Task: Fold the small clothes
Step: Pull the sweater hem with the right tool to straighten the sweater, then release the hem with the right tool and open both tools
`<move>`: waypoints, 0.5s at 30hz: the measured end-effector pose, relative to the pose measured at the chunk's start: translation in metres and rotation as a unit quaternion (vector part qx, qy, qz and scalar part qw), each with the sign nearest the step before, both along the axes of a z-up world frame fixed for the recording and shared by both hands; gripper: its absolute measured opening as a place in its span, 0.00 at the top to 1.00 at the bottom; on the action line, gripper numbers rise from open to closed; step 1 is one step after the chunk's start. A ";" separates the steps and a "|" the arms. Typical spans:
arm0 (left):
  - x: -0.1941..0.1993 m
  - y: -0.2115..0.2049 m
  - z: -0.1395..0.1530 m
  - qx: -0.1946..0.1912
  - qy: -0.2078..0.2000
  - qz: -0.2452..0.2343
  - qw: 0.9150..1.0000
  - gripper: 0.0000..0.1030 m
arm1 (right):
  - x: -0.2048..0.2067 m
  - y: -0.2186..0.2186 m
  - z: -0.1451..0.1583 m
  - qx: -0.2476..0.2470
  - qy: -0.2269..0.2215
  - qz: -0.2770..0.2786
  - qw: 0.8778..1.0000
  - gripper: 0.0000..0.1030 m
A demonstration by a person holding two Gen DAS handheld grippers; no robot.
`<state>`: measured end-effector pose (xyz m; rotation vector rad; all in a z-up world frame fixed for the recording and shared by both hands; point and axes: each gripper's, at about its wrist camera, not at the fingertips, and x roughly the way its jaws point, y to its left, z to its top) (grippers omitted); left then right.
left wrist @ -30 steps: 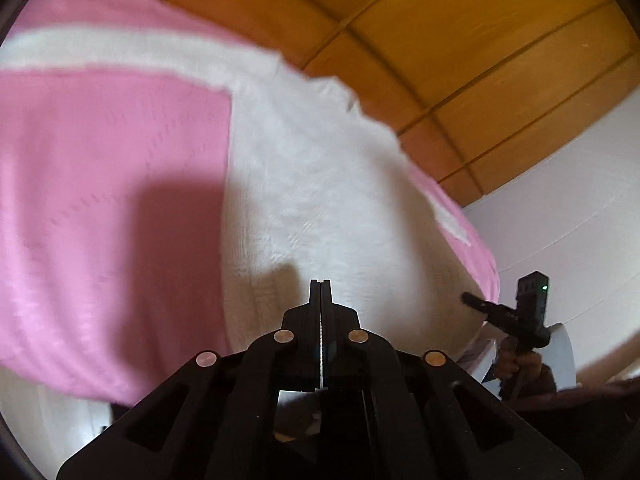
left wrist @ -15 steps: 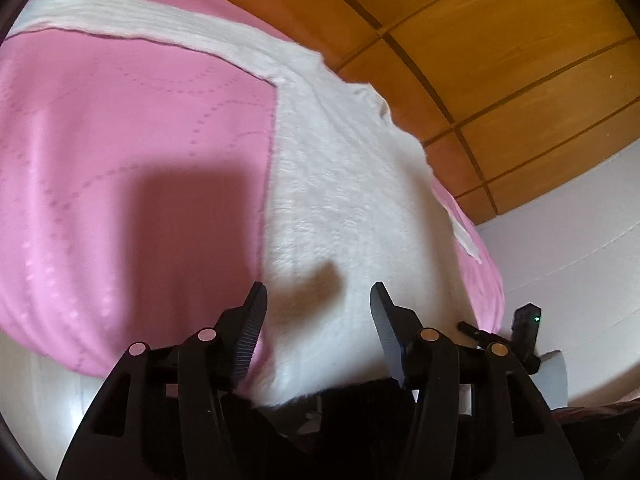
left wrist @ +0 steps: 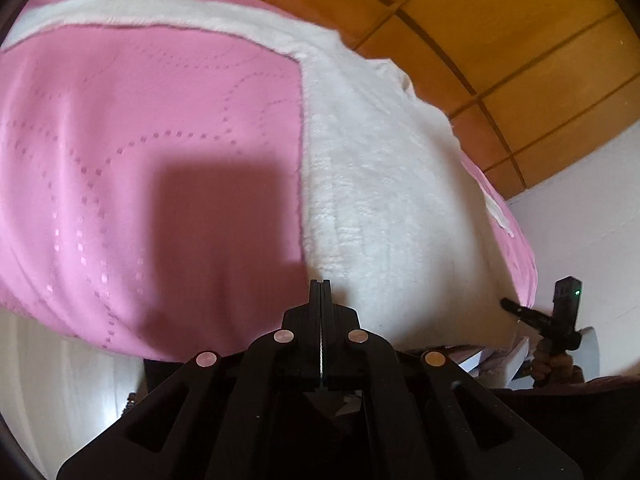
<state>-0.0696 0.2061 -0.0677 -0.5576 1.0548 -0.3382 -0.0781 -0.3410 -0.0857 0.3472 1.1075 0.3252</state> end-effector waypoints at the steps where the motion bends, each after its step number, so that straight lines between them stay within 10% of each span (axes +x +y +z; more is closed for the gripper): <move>1: 0.003 0.003 0.001 -0.007 0.004 0.011 1.000 1.00 | 0.002 -0.001 -0.002 0.002 0.004 -0.002 1.000 0.95; 5: 0.019 -0.003 0.019 -0.005 -0.022 0.007 1.000 1.00 | 0.005 -0.011 0.004 0.027 -0.003 -0.010 1.000 0.85; 9: 0.042 -0.019 0.031 0.026 -0.034 0.001 0.999 0.58 | 0.015 -0.057 0.014 0.061 -0.031 -0.096 0.993 0.62; 15: 0.081 -0.061 0.050 0.070 -0.068 -0.021 0.995 0.57 | 0.071 -0.153 0.013 0.092 -0.059 -0.263 0.959 0.61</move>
